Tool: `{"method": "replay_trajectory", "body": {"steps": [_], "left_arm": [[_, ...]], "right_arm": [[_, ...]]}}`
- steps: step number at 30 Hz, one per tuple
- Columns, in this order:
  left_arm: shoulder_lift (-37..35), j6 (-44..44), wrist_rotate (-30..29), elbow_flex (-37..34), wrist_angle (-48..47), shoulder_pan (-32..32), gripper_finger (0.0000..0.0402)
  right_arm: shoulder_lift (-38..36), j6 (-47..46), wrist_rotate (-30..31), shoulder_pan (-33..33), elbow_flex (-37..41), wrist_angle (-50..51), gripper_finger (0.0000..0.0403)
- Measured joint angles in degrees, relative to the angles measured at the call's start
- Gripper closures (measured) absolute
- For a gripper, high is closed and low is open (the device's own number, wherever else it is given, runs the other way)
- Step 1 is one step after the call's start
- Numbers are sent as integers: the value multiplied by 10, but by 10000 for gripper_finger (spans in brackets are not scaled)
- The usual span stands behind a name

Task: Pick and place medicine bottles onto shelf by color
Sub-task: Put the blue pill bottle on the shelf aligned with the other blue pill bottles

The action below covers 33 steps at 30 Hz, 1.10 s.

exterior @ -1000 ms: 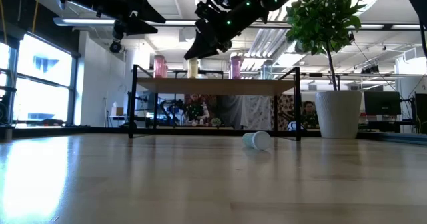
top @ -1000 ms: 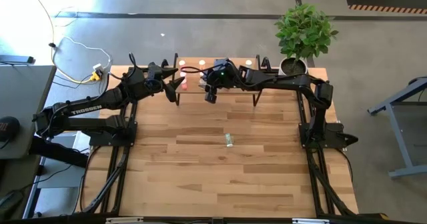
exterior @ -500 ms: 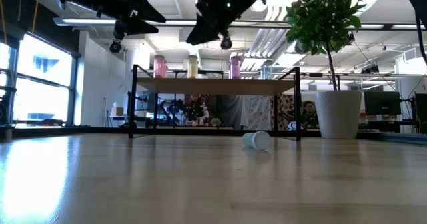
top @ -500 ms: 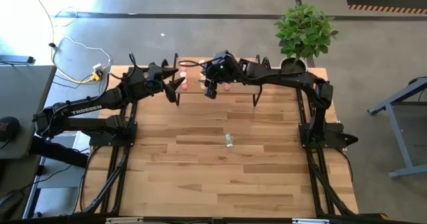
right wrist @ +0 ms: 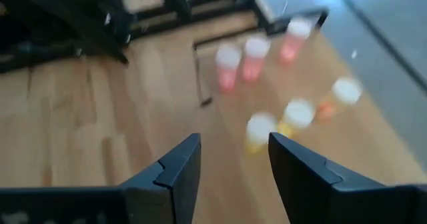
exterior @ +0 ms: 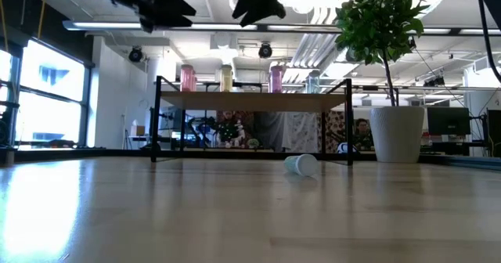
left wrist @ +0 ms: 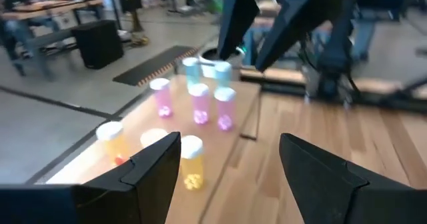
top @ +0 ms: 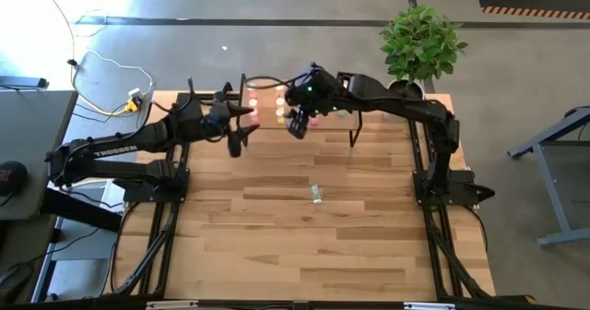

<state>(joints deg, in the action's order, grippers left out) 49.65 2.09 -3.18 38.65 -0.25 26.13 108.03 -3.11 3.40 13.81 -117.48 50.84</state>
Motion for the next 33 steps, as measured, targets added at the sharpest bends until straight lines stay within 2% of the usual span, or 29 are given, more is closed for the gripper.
{"method": "replay_trajectory", "body": {"steps": [7, 18, 30, 33], "left_arm": [[4, 55, 0, 32, -59, -49, 158], [19, 79, 12, 65, -76, -114, 158], [26, 86, 8, 75, -150, -163, 158], [37, 86, 8, 75, -151, -173, 158]], "right_arm": [[-7, -75, 59, -32, -8, 119, 235], [-15, -217, 76, -103, -8, 241, 235], [-15, -316, 145, -184, -8, 387, 235], [-16, -331, 162, -200, -3, 390, 235]]}}
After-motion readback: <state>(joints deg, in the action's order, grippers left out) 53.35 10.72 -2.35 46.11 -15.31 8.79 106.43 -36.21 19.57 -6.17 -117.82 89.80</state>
